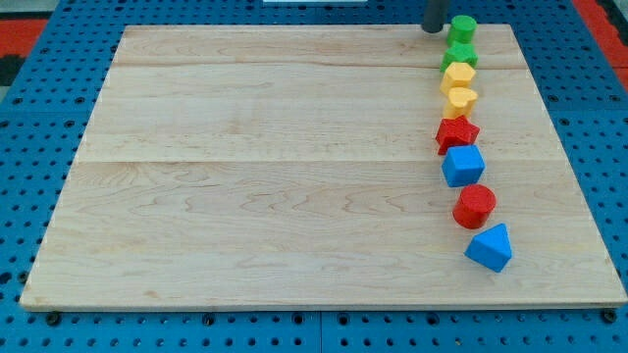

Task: Separate the green circle from the blocks

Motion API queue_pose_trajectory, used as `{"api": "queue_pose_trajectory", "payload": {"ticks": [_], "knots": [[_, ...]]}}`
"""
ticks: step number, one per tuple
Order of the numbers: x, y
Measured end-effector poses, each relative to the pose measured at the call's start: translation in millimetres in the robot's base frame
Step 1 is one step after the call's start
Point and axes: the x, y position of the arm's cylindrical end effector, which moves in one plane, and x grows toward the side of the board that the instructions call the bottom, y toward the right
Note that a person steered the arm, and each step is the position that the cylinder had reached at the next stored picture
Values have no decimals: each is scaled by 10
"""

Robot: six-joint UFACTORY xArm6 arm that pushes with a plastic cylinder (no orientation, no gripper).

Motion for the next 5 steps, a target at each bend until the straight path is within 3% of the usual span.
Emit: {"api": "queue_pose_trajectory", "payload": {"ticks": [1, 2, 3, 4, 5], "knots": [[-10, 12], [386, -367], [1658, -943], [3143, -1032], [4252, -853]]}}
